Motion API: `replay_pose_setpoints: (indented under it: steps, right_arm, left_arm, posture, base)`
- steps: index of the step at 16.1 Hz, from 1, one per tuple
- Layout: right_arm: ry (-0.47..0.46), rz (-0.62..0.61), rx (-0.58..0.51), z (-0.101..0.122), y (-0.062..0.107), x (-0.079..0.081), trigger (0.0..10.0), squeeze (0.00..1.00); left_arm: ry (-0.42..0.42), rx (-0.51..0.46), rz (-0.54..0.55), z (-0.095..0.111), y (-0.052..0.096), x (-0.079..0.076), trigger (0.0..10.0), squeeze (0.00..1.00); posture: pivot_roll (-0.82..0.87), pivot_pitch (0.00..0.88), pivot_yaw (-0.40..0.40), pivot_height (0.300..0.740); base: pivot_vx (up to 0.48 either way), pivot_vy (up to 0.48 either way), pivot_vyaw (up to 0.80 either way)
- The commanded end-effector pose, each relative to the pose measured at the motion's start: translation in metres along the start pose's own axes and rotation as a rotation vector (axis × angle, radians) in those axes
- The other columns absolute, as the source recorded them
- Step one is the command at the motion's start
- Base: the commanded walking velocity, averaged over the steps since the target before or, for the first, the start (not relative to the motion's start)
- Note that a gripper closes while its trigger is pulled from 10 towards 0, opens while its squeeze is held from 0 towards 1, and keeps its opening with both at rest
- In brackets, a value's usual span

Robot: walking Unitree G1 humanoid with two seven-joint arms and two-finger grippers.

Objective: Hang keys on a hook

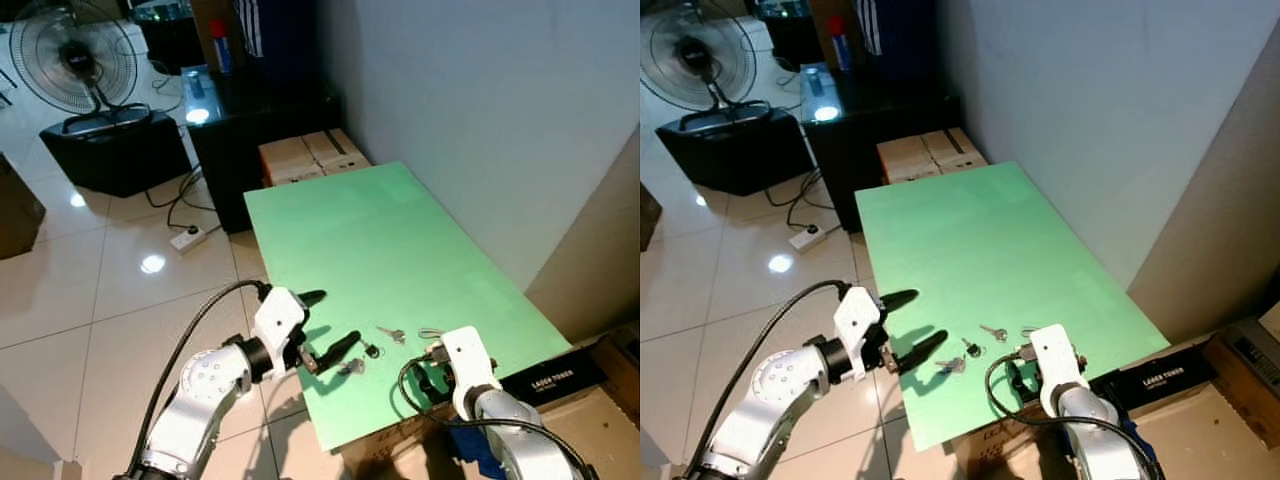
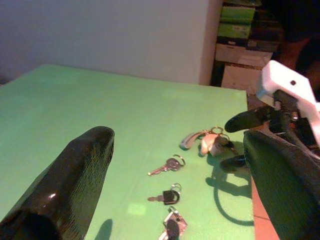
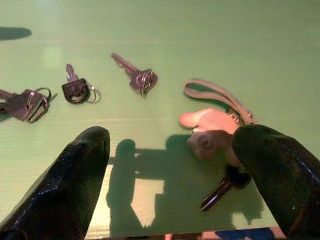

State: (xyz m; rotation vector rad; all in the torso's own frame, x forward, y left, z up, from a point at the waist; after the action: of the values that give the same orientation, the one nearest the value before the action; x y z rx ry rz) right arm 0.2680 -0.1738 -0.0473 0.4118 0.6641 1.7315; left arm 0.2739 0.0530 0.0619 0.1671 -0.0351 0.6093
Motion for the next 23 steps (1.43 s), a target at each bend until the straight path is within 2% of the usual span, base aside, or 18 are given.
replay_pose_setpoints:
  steps: [1,2,4,5,6,7,8,10,11,13,16,17,18,21,23]
  right_arm:
    - [0.006,-0.047,0.014,-0.003,-0.002,-0.012,10.0,1.00]
    - [0.005,-0.090,0.003,-0.001,-0.002,-0.021,10.0,1.00]
    - [-0.027,-0.208,-0.057,0.010,0.001,-0.049,10.0,1.00]
    - [-0.035,-0.231,-0.066,0.012,0.002,-0.056,10.0,0.97]
    - [-0.049,-0.249,-0.067,0.012,0.003,-0.063,10.0,0.44]
    - [-0.050,-0.251,-0.041,0.007,0.002,-0.068,10.0,0.00]
    - [-0.047,-0.246,-0.018,0.002,0.001,-0.069,10.0,0.00]
    - [-0.052,-0.194,0.031,-0.008,-0.003,-0.059,10.0,0.00]
    - [-0.060,-0.183,0.039,-0.011,-0.005,-0.053,10.0,0.00]
    - [-0.074,-0.194,0.027,-0.010,-0.007,-0.054,10.0,0.00]
    - [-0.151,-0.211,0.013,-0.008,-0.013,-0.052,10.0,0.00]
    - [-0.219,-0.194,0.036,-0.013,-0.017,-0.047,10.0,0.00]
    - [-0.235,-0.179,0.044,-0.014,-0.019,-0.043,10.0,0.00]
    - [-0.260,-0.135,0.054,-0.011,-0.026,-0.031,10.0,0.00]
    - [-0.232,-0.090,0.038,0.002,-0.033,-0.022,10.0,0.00]
  left_arm:
    - [-0.004,0.007,-0.015,0.002,0.001,-0.003,10.0,0.00]
    - [-0.003,0.009,-0.015,0.003,0.002,-0.002,10.0,0.00]
    - [0.001,0.006,-0.011,0.005,0.004,0.000,10.0,0.00]
    - [0.002,0.006,-0.011,0.006,0.004,0.000,10.0,0.00]
    - [0.003,0.006,-0.013,0.006,0.004,0.000,10.0,0.00]
    - [0.003,0.010,-0.022,0.006,0.004,-0.001,10.0,0.00]
    - [0.003,0.013,-0.026,0.006,0.005,-0.002,10.0,0.00]
    - [0.000,0.014,-0.027,0.007,0.006,-0.001,10.0,0.00]
    - [-0.002,0.015,-0.028,0.007,0.006,-0.001,10.0,0.00]
    - [-0.002,0.016,-0.028,0.007,0.007,-0.001,10.0,0.00]
    - [-0.005,0.021,-0.031,0.007,0.008,-0.001,10.0,0.00]
    - [-0.007,0.022,-0.031,0.007,0.007,-0.002,10.0,0.00]
    - [-0.008,0.022,-0.031,0.007,0.006,-0.002,10.0,0.00]
    - [-0.009,0.023,-0.036,0.008,0.005,-0.002,10.0,0.00]
    - [-0.009,0.019,-0.038,0.009,0.002,-0.001,10.0,0.00]
  posture:
    - [-0.12,0.000,0.088,0.740]
    - [-0.12,0.000,0.088,0.740]
    - [-0.11,0.002,0.089,0.740]
    - [-0.11,0.002,0.089,0.740]
    - [-0.11,0.003,0.094,0.740]
    - [-0.11,0.004,0.097,0.740]
    - [-0.11,0.004,0.097,0.740]
    - [-0.11,0.001,0.095,0.740]
    - [-0.11,0.001,0.095,0.740]
    - [-0.10,0.000,0.095,0.740]
    - [-0.10,0.000,0.098,0.740]
    - [-0.10,0.000,0.098,0.740]
    - [-0.09,0.000,0.099,0.740]
    - [-0.10,0.000,0.094,0.740]
    - [-0.10,0.003,0.091,0.740]
  base:
    - [0.000,0.000,0.00]
    - [0.000,0.000,0.00]
    - [0.000,0.000,0.00]
    - [0.000,0.000,0.00]
    - [0.000,0.000,0.00]
    - [0.000,0.000,0.00]
    - [0.000,0.000,0.00]
    - [0.000,0.000,0.00]
    - [0.000,0.000,0.00]
    - [0.000,0.000,0.00]
    - [0.000,0.000,0.00]
    - [0.000,0.000,0.00]
    - [0.000,0.000,0.00]
    - [0.000,0.000,0.00]
    - [0.000,0.000,0.00]
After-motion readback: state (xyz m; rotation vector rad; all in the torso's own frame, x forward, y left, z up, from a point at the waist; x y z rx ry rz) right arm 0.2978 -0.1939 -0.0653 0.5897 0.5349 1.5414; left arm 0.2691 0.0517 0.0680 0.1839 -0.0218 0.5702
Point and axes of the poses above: a point about 5 cm out from each wrist's last joint towards the gripper, its own y axis pointing back from the gripper into the wrist, its own z axis along the axis of the wrist's last joint, x = y × z, the point moved 6 cm from there along -y, pointing out of the wrist towards the gripper, and after that the axes turned 4 degrees about -y, right-handed, at the moved point
